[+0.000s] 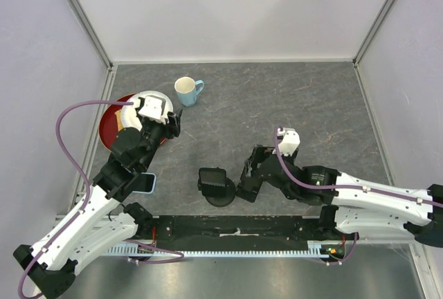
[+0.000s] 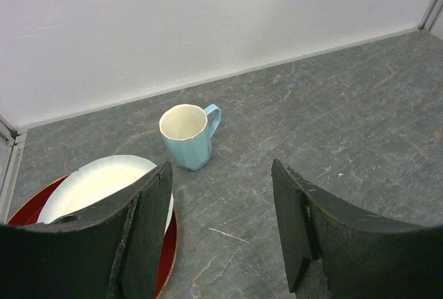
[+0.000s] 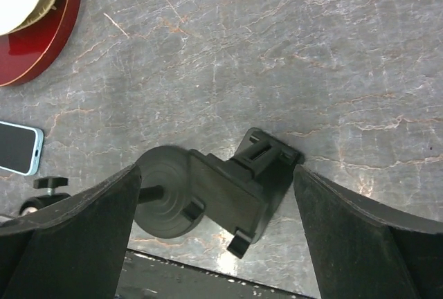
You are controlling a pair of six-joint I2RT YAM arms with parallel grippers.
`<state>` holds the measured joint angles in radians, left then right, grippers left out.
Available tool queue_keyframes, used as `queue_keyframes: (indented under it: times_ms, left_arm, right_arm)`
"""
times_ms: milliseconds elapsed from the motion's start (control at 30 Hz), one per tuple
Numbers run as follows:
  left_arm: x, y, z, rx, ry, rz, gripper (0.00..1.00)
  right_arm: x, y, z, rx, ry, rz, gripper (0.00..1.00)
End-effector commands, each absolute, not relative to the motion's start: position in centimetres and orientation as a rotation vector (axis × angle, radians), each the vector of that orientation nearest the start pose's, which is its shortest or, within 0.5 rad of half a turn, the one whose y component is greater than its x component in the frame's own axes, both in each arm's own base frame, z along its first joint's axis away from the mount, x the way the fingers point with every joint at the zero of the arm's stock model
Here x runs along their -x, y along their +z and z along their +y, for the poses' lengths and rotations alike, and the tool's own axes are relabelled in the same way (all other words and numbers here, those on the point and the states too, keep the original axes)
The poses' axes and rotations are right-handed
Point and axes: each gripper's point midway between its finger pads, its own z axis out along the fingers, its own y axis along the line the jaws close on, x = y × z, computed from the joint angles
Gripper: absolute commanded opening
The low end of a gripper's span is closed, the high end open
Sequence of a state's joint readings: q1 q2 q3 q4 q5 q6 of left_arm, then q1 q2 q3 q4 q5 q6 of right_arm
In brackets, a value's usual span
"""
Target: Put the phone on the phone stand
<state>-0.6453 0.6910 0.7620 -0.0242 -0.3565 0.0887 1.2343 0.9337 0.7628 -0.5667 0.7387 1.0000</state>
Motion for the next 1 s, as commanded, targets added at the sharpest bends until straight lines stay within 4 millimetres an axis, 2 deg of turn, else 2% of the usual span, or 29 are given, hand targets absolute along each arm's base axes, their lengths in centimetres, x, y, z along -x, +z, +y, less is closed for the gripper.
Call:
queue_keyframes:
  times_ms: [0,133,233,400,600,833,967]
  left_arm:
    - [-27.5,34.6,-12.5,-0.218,-0.210,1.465,0.65]
    - [-27.4,34.8,-12.5,-0.217,-0.216,1.459,0.65]
    - [-27.2,35.1,-12.5,-0.213,-0.222,1.453,0.65]
    - [-27.3,34.3,-12.6,-0.227,-0.217,1.481,0.65]
    - [-27.1,34.7,-12.4,-0.218,-0.222,1.471,0.65]
    - [-27.0,34.9,-12.3,-0.207,-0.225,1.464,0.65]
    - [-27.0,34.8,-12.3,-0.210,-0.225,1.468,0.65]
  right_arm:
    - [-17.7,18.4,22.3,-0.227,0.422,2.168,0.98]
    - [-18.2,17.9,23.2,-0.324,0.336,2.205,0.98]
    - [-18.4,17.4,23.0,-0.390,0.262,2.216,0.98]
    - [-18.6,16.7,23.4,-0.503,0.268,2.207,0.98]
    - [-18.4,15.5,24.2,-0.506,0.216,2.255,0.98]
    - [-17.9,13.0,25.0,-0.499,0.148,2.324,0.98]
    - [-17.8,12.2,25.1,-0.505,0.123,2.336,0.94]
